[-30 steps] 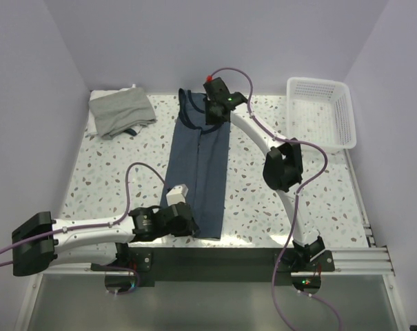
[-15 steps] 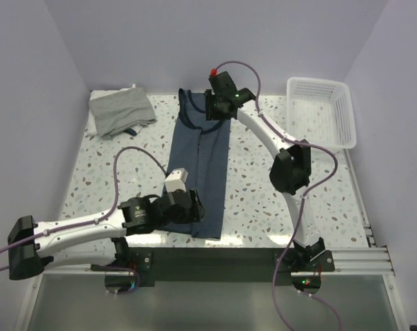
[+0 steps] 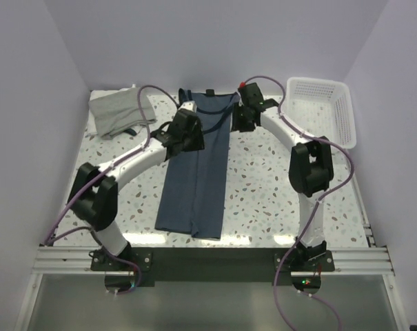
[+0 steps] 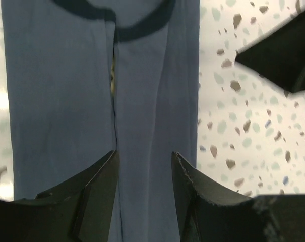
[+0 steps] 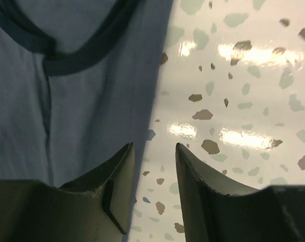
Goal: Fold and stack the tank tops
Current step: Fold the tank top
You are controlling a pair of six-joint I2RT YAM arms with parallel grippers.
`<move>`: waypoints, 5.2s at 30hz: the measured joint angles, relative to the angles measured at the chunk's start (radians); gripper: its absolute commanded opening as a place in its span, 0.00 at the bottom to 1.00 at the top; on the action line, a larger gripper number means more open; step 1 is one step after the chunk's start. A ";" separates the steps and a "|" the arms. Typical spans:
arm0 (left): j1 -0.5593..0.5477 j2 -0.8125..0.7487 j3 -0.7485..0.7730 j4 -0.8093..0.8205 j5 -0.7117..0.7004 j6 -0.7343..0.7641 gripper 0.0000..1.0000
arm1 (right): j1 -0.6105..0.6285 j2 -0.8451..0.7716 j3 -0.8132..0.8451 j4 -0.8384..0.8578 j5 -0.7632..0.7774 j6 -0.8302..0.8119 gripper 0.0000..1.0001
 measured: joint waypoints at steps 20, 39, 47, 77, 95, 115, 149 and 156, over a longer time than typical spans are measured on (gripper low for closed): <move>0.103 0.550 0.409 -0.014 0.109 0.246 0.46 | -0.013 0.043 -0.032 0.039 -0.070 -0.058 0.45; 0.103 0.652 0.525 -0.015 -0.019 0.256 0.46 | -0.014 0.266 0.114 0.067 -0.064 -0.120 0.54; 0.103 0.675 0.558 -0.015 -0.029 0.254 0.45 | -0.013 0.266 0.110 0.101 -0.054 -0.121 0.56; 0.103 0.675 0.558 -0.012 -0.029 0.245 0.45 | 0.010 0.291 0.187 0.105 -0.034 -0.163 0.57; 0.103 0.675 0.555 -0.008 -0.028 0.245 0.45 | 0.070 0.294 0.173 0.080 0.077 -0.135 0.39; 0.101 0.674 0.550 0.037 0.029 0.212 0.61 | 0.029 0.352 0.262 -0.011 0.203 -0.143 0.06; 0.070 -0.334 -0.593 0.098 0.120 -0.031 0.69 | 0.075 -0.586 -0.738 0.150 0.072 0.063 0.59; -0.070 -0.490 -0.770 0.091 0.175 -0.127 0.70 | 0.219 -0.836 -1.108 0.157 0.043 0.209 0.59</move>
